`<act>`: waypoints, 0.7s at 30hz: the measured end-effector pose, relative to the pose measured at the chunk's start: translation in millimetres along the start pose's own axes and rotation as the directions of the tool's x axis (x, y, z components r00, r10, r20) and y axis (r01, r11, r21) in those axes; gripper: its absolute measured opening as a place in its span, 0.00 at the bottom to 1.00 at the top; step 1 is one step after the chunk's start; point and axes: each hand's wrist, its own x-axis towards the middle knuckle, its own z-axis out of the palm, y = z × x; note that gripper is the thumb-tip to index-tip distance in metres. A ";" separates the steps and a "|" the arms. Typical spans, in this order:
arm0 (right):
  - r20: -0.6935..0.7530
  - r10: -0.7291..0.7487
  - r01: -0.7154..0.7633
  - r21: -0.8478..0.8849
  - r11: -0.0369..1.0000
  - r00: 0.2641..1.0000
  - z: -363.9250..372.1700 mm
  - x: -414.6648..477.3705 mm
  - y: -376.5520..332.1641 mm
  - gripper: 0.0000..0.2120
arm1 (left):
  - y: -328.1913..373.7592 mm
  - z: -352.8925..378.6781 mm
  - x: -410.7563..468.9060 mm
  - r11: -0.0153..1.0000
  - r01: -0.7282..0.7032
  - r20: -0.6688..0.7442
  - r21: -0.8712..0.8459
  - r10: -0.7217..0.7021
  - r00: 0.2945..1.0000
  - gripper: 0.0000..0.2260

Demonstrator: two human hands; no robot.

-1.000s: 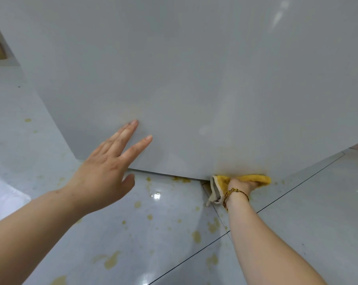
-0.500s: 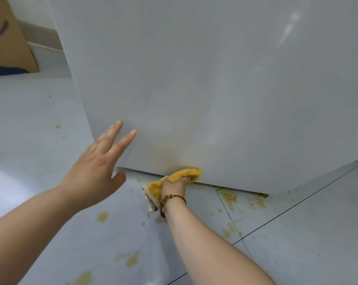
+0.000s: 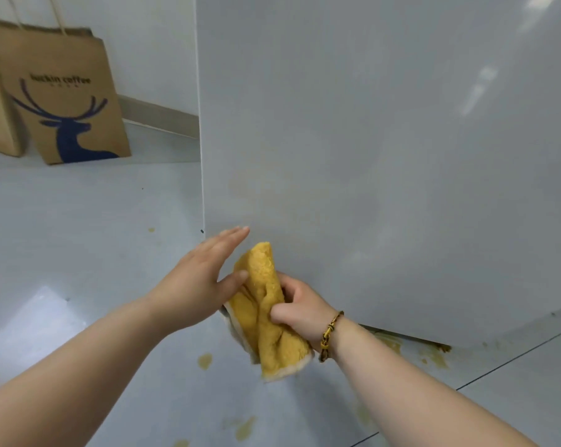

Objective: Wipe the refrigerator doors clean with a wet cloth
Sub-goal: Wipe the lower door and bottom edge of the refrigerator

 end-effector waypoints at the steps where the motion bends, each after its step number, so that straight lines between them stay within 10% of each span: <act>1: 0.025 -0.017 0.018 -0.011 1.000 1.000 -3.7 -6.7 -6.2 0.20 | 5.7 -1.7 2.0 0.999 0.018 0.016 -0.051 -0.017 1.000 0.24; 5: 0.029 -0.073 0.074 -0.049 0.996 0.997 -27.6 -32.1 -37.1 0.19 | 34.4 -13.7 14.2 0.957 0.105 0.102 -0.270 -0.080 0.992 0.04; 14: -0.100 -0.206 0.172 -0.274 0.946 0.973 -59.6 -68.6 -123.0 0.12 | 114.6 -60.7 37.2 0.910 0.023 -0.142 -0.415 -0.089 0.986 0.11; 21: -0.170 -0.195 0.145 -0.267 0.953 0.966 -100.5 -131.4 -251.6 0.11 | 225.6 -160.3 53.5 0.883 0.193 0.102 -0.428 -0.165 0.981 0.17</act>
